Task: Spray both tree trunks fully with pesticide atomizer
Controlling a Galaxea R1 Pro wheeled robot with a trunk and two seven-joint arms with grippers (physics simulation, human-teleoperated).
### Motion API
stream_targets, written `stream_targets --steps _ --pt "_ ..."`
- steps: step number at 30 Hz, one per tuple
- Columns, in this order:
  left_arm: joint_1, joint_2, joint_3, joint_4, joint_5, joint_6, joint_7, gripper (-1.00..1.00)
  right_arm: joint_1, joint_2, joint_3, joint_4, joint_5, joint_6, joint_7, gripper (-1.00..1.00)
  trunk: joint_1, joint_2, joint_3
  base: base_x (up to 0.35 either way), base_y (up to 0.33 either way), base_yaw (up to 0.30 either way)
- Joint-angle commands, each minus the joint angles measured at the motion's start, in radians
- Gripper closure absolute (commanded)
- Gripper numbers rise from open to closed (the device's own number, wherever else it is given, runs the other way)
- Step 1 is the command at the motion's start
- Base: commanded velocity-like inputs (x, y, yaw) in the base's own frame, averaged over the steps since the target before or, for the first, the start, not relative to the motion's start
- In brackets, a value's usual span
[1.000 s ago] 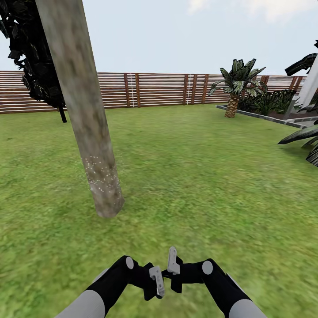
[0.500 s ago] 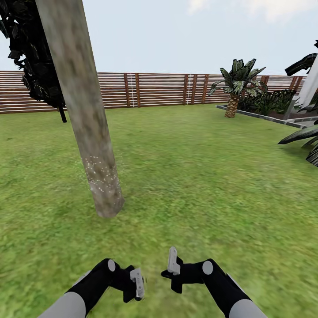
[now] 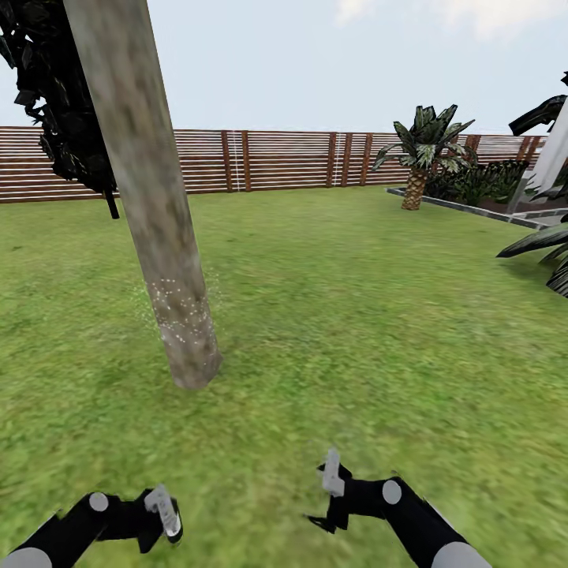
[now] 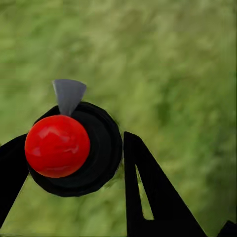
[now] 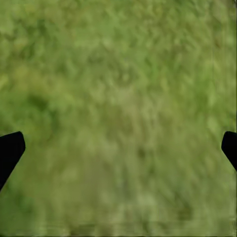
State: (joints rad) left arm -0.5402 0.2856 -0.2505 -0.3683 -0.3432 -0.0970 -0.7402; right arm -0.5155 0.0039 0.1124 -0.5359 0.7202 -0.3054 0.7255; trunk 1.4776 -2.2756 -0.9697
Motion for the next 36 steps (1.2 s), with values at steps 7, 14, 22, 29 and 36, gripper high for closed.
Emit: stream_targets --steps 7,14,22,29,36 --pt "0.06 -0.04 -0.003 0.254 0.508 -0.247 0.543 1.0 0.004 -0.009 -0.002 0.471 -0.256 -0.092 -0.936 -1.0 0.0 0.0 -0.001 0.0 0.0 0.0" --pt "0.156 -0.075 -0.001 0.295 0.677 -0.335 0.605 1.0 0.082 -0.015 0.002 0.501 -0.501 -0.284 -1.018 -1.0 0.0 0.0 -0.001 0.0 0.0 0.0" --pt "0.164 -0.091 -0.003 0.296 0.685 -0.336 0.604 1.0 0.084 -0.005 0.0 0.497 -0.508 -0.285 -1.026 -1.0 0.0 0.0 -0.001 0.0 0.0 0.121" --pt "0.175 -0.092 -0.002 0.296 0.69 -0.338 0.604 1.0 0.084 0.014 -0.002 0.501 -0.51 -0.286 -1.027 -1.0 0.0 0.0 -0.001 0.0 0.0 0.276" --pt "0.175 -0.1 -0.003 0.296 0.69 -0.337 0.605 1.0 0.084 0.023 -0.001 0.5 -0.51 -0.285 -1.159 -1.0 0.0 0.0 -0.004 0.0 0.0 0.279"
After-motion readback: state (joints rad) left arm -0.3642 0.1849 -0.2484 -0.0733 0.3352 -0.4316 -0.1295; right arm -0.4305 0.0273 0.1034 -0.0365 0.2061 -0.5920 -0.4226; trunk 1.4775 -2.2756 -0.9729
